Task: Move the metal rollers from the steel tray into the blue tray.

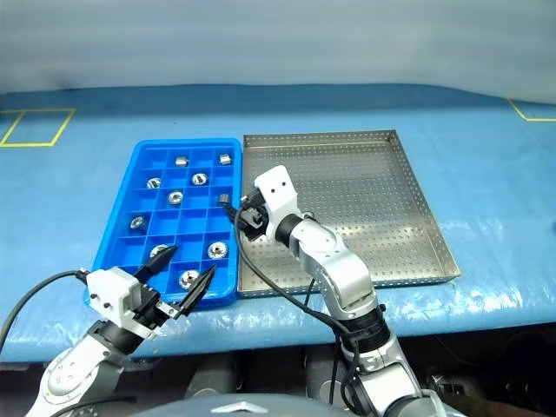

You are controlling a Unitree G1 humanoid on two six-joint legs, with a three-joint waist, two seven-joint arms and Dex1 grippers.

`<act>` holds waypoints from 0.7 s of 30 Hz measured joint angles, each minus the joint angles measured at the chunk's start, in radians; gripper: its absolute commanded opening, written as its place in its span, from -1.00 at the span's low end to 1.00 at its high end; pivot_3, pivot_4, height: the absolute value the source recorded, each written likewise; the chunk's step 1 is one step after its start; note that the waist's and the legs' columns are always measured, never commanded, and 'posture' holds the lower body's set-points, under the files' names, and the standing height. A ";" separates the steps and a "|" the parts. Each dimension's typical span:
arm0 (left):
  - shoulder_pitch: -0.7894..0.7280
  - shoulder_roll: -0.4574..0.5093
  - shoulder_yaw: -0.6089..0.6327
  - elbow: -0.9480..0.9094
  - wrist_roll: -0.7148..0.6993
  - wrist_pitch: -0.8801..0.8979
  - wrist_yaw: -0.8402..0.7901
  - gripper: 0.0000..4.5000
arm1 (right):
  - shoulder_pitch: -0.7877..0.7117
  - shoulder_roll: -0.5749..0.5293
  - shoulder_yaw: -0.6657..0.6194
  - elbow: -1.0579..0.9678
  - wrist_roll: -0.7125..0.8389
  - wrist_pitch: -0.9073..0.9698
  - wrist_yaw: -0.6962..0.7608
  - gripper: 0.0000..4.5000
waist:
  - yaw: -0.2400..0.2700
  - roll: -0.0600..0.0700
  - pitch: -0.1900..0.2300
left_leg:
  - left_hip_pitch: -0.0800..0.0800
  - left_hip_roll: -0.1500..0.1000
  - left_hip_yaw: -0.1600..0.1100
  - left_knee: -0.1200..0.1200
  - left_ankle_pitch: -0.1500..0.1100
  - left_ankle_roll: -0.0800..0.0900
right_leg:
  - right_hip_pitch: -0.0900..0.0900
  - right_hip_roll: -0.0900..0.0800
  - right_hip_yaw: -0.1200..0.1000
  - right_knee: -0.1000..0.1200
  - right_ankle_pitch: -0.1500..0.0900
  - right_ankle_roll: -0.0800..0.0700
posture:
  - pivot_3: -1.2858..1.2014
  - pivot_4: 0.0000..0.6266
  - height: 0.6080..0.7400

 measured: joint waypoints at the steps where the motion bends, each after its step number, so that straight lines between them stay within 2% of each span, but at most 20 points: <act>1: -0.017 0.002 -0.005 0.002 -0.002 0.009 -0.003 1.00 | 0.010 0.001 -0.011 0.000 -0.007 0.001 -0.021 0.77 | -0.004 0.000 0.000 | 0.000 0.000 0.000 0.000 0.000 0.000 | 0.000 0.000 0.000 0.000 0.001 0.002 | -0.01 -0.52 1.00; 12: -0.082 0.039 -0.046 0.011 -0.004 0.058 -0.039 1.00 | 0.110 -0.023 -0.042 0.085 -0.080 -0.006 -0.116 0.77 | -0.059 0.001 0.000 | 0.000 0.000 0.000 0.001 0.000 0.000 | 0.000 0.000 0.001 0.000 0.002 0.001 | -0.03 -0.52 1.00; 21: -0.112 0.037 -0.089 0.037 -0.003 0.071 -0.040 1.00 | 0.127 -0.017 -0.074 0.200 -0.115 -0.085 -0.151 0.77 | -0.069 0.001 0.000 | 0.003 0.000 0.000 0.001 0.000 0.000 | 0.003 0.000 0.002 0.000 0.002 0.001 | -0.04 -0.52 1.00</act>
